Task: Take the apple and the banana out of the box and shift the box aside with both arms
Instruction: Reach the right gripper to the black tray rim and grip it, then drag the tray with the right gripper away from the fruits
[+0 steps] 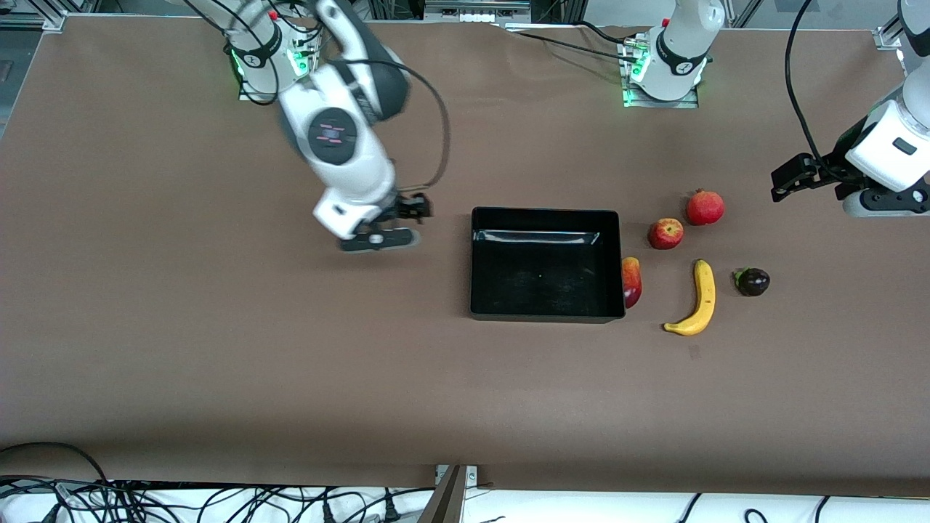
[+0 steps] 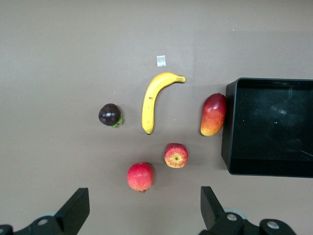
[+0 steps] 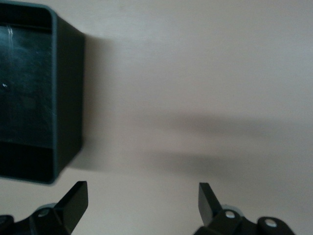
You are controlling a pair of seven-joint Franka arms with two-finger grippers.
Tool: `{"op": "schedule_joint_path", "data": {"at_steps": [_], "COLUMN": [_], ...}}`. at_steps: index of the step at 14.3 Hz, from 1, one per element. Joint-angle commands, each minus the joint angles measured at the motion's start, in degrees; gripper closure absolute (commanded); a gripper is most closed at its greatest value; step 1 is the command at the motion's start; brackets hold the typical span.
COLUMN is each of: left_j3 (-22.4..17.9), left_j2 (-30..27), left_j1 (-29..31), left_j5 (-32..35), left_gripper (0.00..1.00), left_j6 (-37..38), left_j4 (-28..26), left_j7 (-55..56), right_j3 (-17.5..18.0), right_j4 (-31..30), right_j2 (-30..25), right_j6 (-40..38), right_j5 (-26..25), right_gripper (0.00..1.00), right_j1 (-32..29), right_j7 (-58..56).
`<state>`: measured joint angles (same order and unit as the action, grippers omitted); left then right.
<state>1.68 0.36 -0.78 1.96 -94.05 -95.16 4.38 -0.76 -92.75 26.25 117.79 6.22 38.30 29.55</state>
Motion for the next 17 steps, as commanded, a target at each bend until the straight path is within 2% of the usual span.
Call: {"op": "schedule_joint_path", "data": {"at_steps": [1, 4, 9, 10, 11, 13, 14, 17], "left_j3": [0.34, 0.25, 0.43, 0.43, 0.43, 0.43, 0.43, 0.43], "left_j2": [-1.59, -1.59, -1.5, -1.5, -1.5, -1.5, -1.5, -1.59], "left_j1": [-0.28, 0.43, 0.25, 0.25, 0.34, -0.27, -0.28, -0.28], "left_j5": [-0.82, -0.82, -0.99, -0.99, -0.99, -0.99, -0.99, -0.99], "left_gripper": [0.0, 0.0, 0.0, 0.0, 0.0, 0.0, 0.0, 0.0], "left_j6": [0.01, 0.1, -0.08, -0.08, 0.01, 0.01, 0.01, 0.8], "left_j4": [-1.52, -1.7, -1.43, -1.43, -1.52, -1.35, -1.35, -1.35], "left_j7": [0.36, -0.61, -0.69, -0.78, -0.78, -0.61, -0.69, -0.69], "right_j3": [-0.73, -0.91, -1.17, -1.17, -1.17, -1.17, -1.17, -1.26], "right_j4": [5.73, 6.7, 10.74, 10.75, 10.75, 10.75, 10.75, 10.75], "right_j2": [7.13, 12.23, 18.74, 19.36, 19.8, 20.07, 19.98, 19.63], "right_j6": [4.61, 13.49, 17.46, 18.25, 18.96, 19.23, 18.97, 18.53], "right_j5": [0.37, 0.11, 0.02, -0.07, -0.24, -0.24, -0.15, 0.28], "right_gripper": [0.0, 0.0, 0.01, 0.08, 0.24, 0.77, 1.0, 1.0], "right_j1": [3.61, 6.17, 8.1, 8.19, 8.19, 8.11, 8.11, 7.23], "right_j7": [4.45, 7.88, 11.14, 11.14, 10.88, 8.96, 8.77, 8.68]}}
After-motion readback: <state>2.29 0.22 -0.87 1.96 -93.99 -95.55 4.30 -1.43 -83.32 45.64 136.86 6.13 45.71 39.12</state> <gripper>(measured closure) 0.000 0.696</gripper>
